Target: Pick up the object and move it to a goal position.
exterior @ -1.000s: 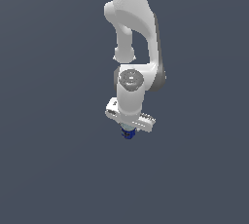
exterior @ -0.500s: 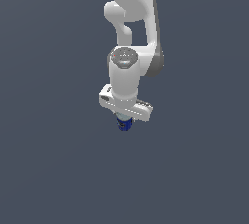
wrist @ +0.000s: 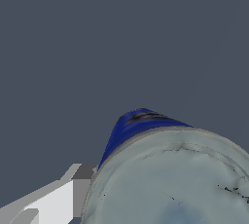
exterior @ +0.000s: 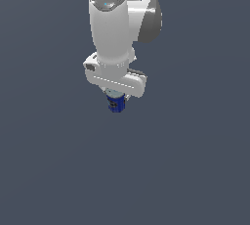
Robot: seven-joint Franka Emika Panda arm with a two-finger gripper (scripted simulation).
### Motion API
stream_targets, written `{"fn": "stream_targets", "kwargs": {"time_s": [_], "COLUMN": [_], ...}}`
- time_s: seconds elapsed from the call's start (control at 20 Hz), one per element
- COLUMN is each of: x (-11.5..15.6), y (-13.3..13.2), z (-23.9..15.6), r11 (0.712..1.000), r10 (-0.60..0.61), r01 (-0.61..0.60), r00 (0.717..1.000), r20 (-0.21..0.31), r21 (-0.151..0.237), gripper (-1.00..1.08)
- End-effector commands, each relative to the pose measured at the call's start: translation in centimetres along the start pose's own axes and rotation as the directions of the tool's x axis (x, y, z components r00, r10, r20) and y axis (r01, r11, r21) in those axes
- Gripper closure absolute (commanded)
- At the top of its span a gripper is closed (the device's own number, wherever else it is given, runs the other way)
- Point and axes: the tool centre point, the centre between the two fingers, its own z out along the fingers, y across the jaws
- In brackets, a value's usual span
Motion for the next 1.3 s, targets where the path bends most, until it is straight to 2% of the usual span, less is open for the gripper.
{"fn": "stream_targets", "kwargs": {"time_s": [0.0,0.65,0.95,1.25], "x": [-0.4,-2.0,-2.3,-2.2], "y": [1.1,6.2,7.4,7.9], "z": [-3.2,-16.5,-19.8,-21.1], "r11": [1.0,1.0,1.0,1.0], "r10": [0.0,0.0,0.0,0.0], "r01": [0.0,0.0,0.0,0.0], "r00": [1.0,1.0,1.0,1.0], "r20": [-0.004,-0.005,-0.005,-0.005], "r21": [0.002,0.001,0.001,0.001], "gripper": [1.08,1.08,1.08,1.08]}}
